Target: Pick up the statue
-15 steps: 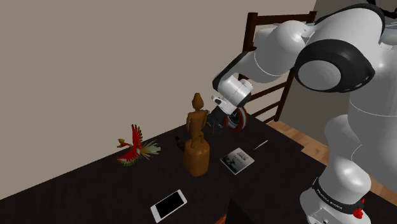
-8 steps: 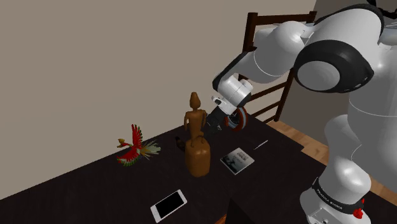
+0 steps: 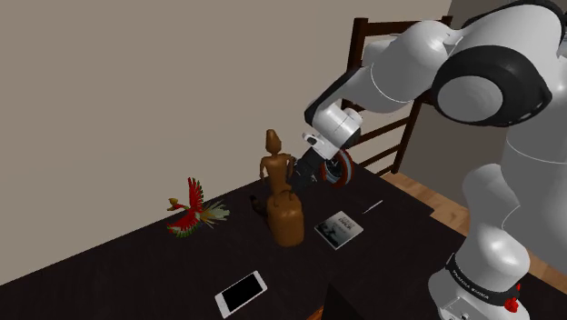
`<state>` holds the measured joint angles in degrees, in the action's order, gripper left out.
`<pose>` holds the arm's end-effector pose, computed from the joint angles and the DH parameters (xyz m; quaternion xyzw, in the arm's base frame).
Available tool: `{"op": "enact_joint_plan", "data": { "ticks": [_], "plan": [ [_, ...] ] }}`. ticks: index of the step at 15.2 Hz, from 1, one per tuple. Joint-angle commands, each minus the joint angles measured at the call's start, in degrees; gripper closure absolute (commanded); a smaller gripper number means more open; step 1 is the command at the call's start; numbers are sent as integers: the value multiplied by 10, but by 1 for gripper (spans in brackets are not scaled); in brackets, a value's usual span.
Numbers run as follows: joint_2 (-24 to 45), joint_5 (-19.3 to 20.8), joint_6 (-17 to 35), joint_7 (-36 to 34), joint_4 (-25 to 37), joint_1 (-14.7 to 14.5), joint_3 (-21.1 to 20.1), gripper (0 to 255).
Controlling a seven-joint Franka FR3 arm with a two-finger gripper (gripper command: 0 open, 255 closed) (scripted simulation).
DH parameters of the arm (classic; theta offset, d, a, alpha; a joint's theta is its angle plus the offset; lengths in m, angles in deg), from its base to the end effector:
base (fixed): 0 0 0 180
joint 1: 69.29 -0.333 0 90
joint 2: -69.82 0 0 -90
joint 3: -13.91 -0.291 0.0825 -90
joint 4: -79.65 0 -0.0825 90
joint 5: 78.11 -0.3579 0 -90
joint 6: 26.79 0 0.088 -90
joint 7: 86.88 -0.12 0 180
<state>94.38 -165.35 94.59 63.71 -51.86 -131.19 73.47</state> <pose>0.4951 0.0610 0.2264 -0.6460 -0.6668 -0.3341 0.1626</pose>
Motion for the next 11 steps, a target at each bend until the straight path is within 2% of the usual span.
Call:
{"op": "enact_joint_plan", "data": {
  "ticks": [1,11],
  "plan": [
    [-19,17,7,-14,-1,-12,13,255],
    [-107,109,46,-83,-7,-74,72,255]
  ]
}}
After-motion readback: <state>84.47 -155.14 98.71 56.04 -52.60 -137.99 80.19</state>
